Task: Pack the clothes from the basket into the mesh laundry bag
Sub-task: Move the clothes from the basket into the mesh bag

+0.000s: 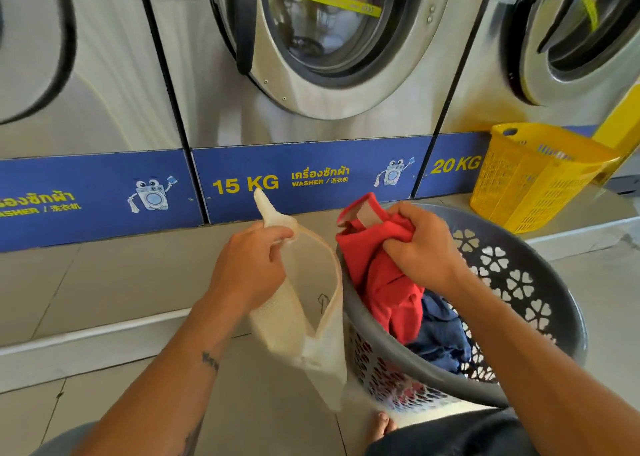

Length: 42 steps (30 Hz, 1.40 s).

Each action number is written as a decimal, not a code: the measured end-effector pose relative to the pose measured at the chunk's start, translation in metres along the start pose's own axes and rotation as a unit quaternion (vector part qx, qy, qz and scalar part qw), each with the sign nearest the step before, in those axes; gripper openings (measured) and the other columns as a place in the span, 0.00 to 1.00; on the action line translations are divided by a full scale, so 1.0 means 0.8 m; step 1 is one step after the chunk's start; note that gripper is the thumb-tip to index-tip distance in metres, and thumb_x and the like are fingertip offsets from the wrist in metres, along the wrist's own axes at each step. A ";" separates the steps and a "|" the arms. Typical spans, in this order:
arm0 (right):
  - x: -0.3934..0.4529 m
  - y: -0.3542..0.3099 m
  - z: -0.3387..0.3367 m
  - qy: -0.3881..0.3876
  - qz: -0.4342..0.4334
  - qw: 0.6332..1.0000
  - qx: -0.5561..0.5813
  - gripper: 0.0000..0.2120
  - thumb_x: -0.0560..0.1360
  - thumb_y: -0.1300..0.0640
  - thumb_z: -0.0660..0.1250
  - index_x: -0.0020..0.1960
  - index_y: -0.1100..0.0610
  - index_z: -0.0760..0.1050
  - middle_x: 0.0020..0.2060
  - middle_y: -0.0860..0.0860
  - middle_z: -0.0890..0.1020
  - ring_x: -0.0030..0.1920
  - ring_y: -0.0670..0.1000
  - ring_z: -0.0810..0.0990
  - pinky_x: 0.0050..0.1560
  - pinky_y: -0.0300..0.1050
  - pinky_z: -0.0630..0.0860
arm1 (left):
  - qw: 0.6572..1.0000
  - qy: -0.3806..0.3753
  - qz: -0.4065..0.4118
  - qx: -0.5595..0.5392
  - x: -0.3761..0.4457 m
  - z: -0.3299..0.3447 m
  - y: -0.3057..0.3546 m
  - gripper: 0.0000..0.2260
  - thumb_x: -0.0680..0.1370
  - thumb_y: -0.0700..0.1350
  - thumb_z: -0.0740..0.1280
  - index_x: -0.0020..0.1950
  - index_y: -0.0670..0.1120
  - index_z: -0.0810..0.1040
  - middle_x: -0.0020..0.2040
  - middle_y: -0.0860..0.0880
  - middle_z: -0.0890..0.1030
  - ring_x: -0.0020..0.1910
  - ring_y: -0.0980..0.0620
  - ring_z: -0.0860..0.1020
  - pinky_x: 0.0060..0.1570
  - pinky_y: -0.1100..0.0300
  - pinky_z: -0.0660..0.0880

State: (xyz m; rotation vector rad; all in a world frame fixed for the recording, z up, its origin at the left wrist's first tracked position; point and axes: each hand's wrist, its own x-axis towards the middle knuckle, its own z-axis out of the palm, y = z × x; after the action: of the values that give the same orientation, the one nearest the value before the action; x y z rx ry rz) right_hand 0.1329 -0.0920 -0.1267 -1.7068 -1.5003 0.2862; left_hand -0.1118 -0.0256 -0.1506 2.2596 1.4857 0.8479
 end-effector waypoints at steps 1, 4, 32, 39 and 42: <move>-0.001 -0.010 0.003 0.015 0.004 0.999 0.036 0.08 0.67 0.64 0.66 0.42 0.52 0.77 0.30 0.46 0.78 0.32 0.45 0.74 0.33 0.37 0.70 | 1.000 0.004 0.005 -0.006 0.000 -0.001 0.000 0.17 0.77 0.38 0.61 0.60 0.52 0.81 0.54 0.48 0.81 0.51 0.45 0.77 0.48 0.54 0.73; -0.006 -0.035 0.019 0.029 0.027 0.988 0.149 0.07 0.71 0.66 0.66 0.45 0.56 0.79 0.32 0.50 0.80 0.33 0.46 0.75 0.33 0.43 0.74 | 1.000 0.015 0.018 -0.012 0.002 -0.001 0.000 0.17 0.77 0.37 0.62 0.61 0.51 0.81 0.54 0.48 0.80 0.52 0.44 0.77 0.48 0.55 0.72; -0.058 -0.033 0.130 -0.326 -0.037 0.944 0.033 0.30 0.71 0.65 0.65 0.72 0.52 0.70 0.54 0.43 0.80 0.49 0.39 0.77 0.57 0.34 0.71 | 0.992 -0.022 -0.019 -0.120 -0.001 -0.014 0.015 0.22 0.76 0.33 0.58 0.61 0.52 0.82 0.51 0.47 0.84 0.48 0.41 0.79 0.47 0.56 0.75; -0.044 -0.041 0.109 -0.348 -0.074 0.933 -0.048 0.28 0.72 0.69 0.59 0.69 0.51 0.75 0.60 0.46 0.82 0.51 0.40 0.79 0.52 0.27 0.71 | 0.991 -0.025 -0.067 -0.114 -0.004 -0.012 -0.001 0.22 0.76 0.33 0.59 0.61 0.53 0.81 0.62 0.49 0.81 0.49 0.38 0.80 0.49 0.49 0.78; -0.023 -0.031 0.080 -0.225 -0.046 0.972 -0.041 0.26 0.73 0.71 0.59 0.66 0.53 0.77 0.54 0.48 0.83 0.49 0.43 0.77 0.51 0.34 0.73 | 0.991 -0.029 -0.072 -0.107 -0.005 -0.012 -0.003 0.21 0.76 0.35 0.60 0.61 0.54 0.81 0.61 0.49 0.81 0.49 0.41 0.81 0.50 0.51 0.77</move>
State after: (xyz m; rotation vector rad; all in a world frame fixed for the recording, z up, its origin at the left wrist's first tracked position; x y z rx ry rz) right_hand 0.0689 -0.0830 -0.1563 -1.7035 -1.9361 0.5993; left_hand -0.1208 -0.0289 -0.1453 1.9814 1.4369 0.8471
